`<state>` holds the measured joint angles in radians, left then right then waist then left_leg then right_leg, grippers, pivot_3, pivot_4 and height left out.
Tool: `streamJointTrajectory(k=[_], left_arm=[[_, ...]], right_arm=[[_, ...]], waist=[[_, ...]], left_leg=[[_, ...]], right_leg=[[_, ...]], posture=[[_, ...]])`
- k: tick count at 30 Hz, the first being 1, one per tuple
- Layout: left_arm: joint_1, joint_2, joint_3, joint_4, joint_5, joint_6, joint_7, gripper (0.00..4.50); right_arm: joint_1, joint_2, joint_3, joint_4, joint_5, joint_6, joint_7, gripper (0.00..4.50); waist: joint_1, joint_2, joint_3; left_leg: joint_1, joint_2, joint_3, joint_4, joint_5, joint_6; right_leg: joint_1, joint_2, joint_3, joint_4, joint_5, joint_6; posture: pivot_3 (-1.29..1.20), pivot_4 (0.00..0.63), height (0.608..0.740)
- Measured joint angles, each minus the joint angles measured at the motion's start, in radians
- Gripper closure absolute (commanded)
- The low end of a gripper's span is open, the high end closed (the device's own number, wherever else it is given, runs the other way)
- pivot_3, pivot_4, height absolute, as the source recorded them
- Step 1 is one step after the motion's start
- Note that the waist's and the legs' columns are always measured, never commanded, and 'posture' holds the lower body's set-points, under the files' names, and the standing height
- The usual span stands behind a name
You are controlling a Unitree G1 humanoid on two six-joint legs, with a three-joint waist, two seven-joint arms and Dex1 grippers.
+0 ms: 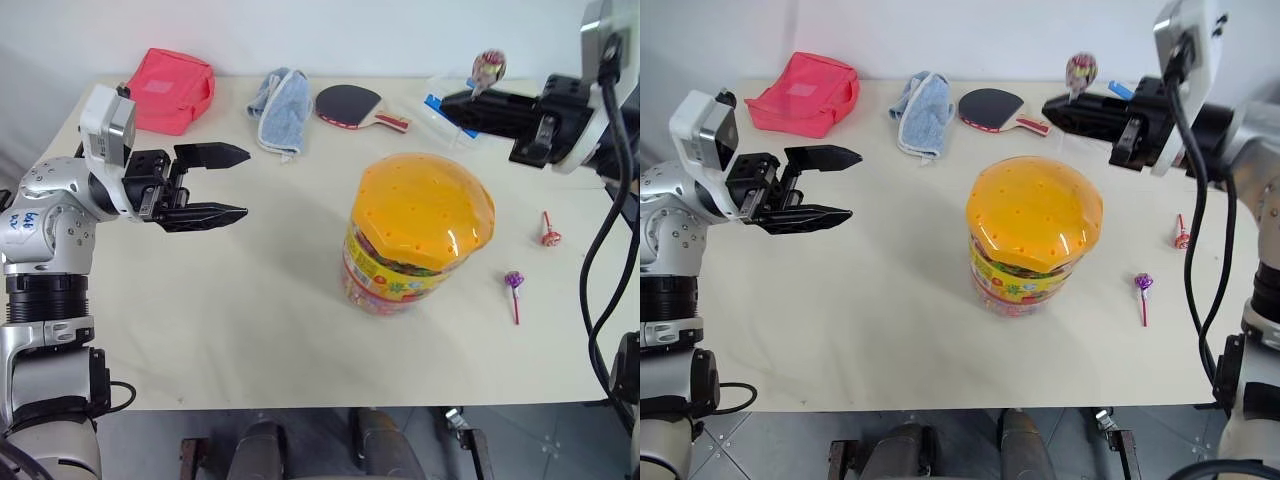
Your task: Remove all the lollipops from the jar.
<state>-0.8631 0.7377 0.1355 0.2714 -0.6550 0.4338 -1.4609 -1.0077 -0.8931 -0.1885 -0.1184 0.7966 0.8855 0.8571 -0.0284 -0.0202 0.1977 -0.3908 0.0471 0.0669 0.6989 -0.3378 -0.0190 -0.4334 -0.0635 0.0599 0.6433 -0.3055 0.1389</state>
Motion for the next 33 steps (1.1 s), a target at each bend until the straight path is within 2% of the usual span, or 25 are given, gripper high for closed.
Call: streamJointTrajectory(k=[7, 10, 11, 16, 21, 29, 33], left_arm=[[-0.046, -0.039, -0.021, 0.065, 0.020, -0.033, -0.039, 0.00], [-0.062, -0.051, -0.030, 0.102, 0.032, -0.041, -0.039, 0.00], [-0.068, -0.057, -0.037, 0.108, 0.035, -0.044, -0.039, 0.00], [-0.088, -0.070, -0.046, 0.144, 0.041, -0.063, -0.040, 0.00], [-0.108, -0.089, -0.049, 0.176, 0.054, -0.087, -0.040, 0.00], [-0.106, -0.096, -0.064, 0.178, 0.101, -0.093, -0.019, 0.00], [-0.088, -0.095, -0.064, 0.169, 0.117, -0.095, 0.010, 0.00]], right_arm=[[0.029, -0.102, -0.117, 0.018, -0.054, -0.002, -0.099, 4.47], [0.163, -0.183, -0.224, 0.020, -0.091, 0.040, -0.148, 4.47], [0.250, -0.216, -0.267, 0.015, -0.108, 0.066, -0.158, 4.47], [0.590, -0.244, -0.404, 0.016, -0.204, 0.147, -0.188, 4.47], [0.753, -0.251, -0.396, 0.089, -0.309, 0.174, -0.236, 4.47], [0.744, -0.163, -0.277, 0.298, -0.413, 0.154, -0.332, 4.47], [0.668, -0.117, -0.230, 0.421, -0.447, 0.120, -0.375, 4.47]], waist=[[0.005, 0.000, 0.000], [0.008, 0.000, 0.000], [0.012, 0.000, 0.000], [0.010, 0.000, 0.000], [-0.002, 0.000, 0.000], [-0.001, 0.001, -0.001], [-0.002, 0.002, -0.001]], left_leg=[[-0.001, -0.001, 0.000, 0.000, 0.000, 0.001], [-0.001, -0.001, 0.001, -0.001, -0.001, 0.001], [-0.001, 0.000, 0.001, 0.000, -0.001, 0.001], [0.000, -0.001, 0.001, 0.000, -0.001, 0.001], [0.001, -0.001, 0.002, 0.000, -0.001, 0.001], [0.002, -0.001, 0.002, 0.000, 0.000, 0.001], [0.002, -0.001, 0.002, 0.000, 0.000, 0.000]], right_leg=[[0.000, 0.000, -0.001, -0.001, 0.000, 0.000], [0.000, -0.001, 0.000, -0.002, 0.000, 0.000], [0.001, 0.000, 0.000, -0.003, 0.000, 0.000], [0.001, 0.000, 0.001, -0.001, 0.000, 0.000], [0.001, 0.000, 0.002, 0.000, 0.000, 0.000], [0.002, 0.001, 0.002, 0.000, 0.000, 0.000], [0.001, 0.001, 0.003, 0.001, 0.000, 0.000]], posture=[[0.00, 0.150, 0.740], [0.00, 0.150, 0.740], [0.00, 0.150, 0.740], [0.00, 0.150, 0.740], [0.00, 0.150, 0.740], [0.00, 0.150, 0.740], [0.00, 0.150, 0.740]])
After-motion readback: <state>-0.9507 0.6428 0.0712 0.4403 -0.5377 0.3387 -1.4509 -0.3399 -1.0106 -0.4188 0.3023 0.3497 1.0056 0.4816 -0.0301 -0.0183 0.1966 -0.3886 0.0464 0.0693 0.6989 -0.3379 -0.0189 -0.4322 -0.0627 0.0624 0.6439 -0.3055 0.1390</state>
